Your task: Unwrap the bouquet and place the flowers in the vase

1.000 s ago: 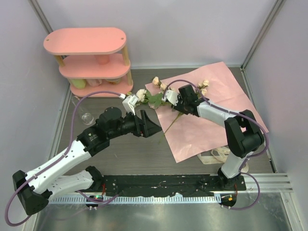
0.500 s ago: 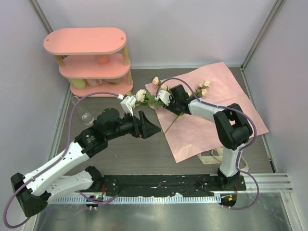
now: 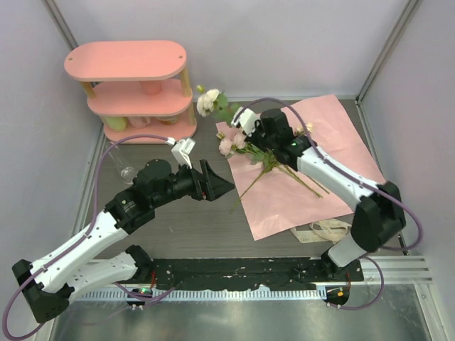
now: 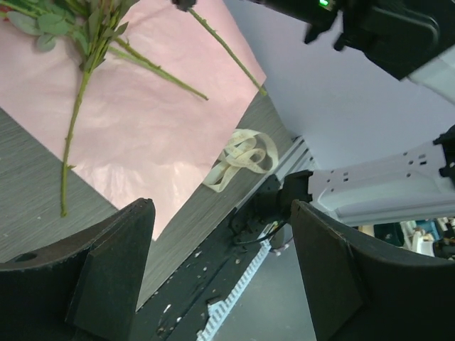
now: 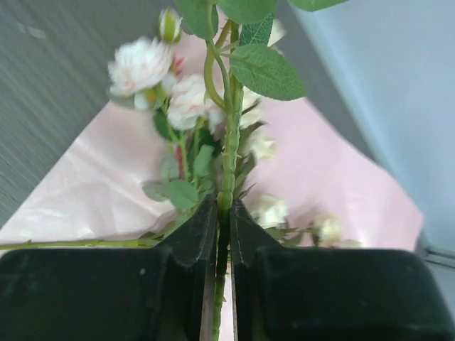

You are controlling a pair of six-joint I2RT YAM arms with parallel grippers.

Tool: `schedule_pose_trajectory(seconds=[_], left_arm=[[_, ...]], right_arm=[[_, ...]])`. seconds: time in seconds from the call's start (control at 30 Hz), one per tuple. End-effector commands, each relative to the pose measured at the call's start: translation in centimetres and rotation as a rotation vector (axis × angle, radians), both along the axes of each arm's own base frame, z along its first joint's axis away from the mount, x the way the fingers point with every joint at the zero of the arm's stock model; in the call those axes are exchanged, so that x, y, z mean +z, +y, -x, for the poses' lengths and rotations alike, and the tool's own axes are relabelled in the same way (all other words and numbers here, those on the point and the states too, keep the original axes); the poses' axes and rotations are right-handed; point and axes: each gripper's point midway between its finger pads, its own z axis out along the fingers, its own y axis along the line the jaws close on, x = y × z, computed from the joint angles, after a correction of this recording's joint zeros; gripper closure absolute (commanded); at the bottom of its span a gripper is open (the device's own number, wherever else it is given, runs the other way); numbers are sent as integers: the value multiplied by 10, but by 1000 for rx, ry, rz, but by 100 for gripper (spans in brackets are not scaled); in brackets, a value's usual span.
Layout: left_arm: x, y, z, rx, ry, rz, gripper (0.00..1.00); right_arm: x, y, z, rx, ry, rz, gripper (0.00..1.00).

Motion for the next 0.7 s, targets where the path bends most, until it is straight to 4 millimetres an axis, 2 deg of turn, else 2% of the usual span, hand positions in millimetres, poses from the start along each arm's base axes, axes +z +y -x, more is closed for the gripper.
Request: schedule_pose_trajectory(seconds=[0.0, 0.03, 0.1, 0.13, 0.17, 0.2, 0.23, 0.27, 0.3, 0.33, 0.37, 0.4, 0.43, 0.5, 0.53, 0.67], left_arm=[[65, -13, -8, -13, -75, 181, 19], [71, -17, -6, -40, -71, 205, 19], [85, -27, -13, -54, -67, 258, 21], [88, -31, -15, -67, -57, 272, 21], [93, -33, -19, -64, -57, 289, 24], [102, -38, -24, -70, -57, 317, 25], [111, -39, -27, -69, -72, 341, 27], [116, -40, -31, -62, -73, 360, 28], [121, -41, -33, -54, -67, 385, 28], [127, -43, -37, -49, -78, 408, 29], [128, -43, -42, -28, -78, 415, 29], [132, -43, -45, -16, -77, 426, 29], [128, -47, -50, -6, -64, 420, 28], [135, -49, -56, 5, -76, 437, 27], [133, -51, -61, 17, -77, 425, 27], [125, -58, -79, 57, -80, 372, 34]], right_arm=[[102, 2, 16, -9, -159, -216, 99], [121, 0, 24, -7, -184, -262, 99], [139, 10, 37, 28, -177, -377, 99], [139, 14, 47, 19, -139, -463, 99], [163, 15, 57, 43, -179, -547, 99], [171, 20, 67, 83, -176, -605, 99], [162, 23, 76, 71, -128, -675, 99], [184, 21, 85, 97, -184, -748, 99], [189, 23, 91, 115, -184, -795, 99], [178, 28, 101, 141, -132, -839, 99], [192, 28, 112, 186, -160, -885, 99], [192, 30, 117, 205, -152, -900, 99], [185, 30, 121, 215, -137, -902, 99], [190, 28, 131, 229, -132, -937, 99], [185, 29, 135, 241, -116, -945, 99], [191, 32, 155, 316, -102, -999, 99]])
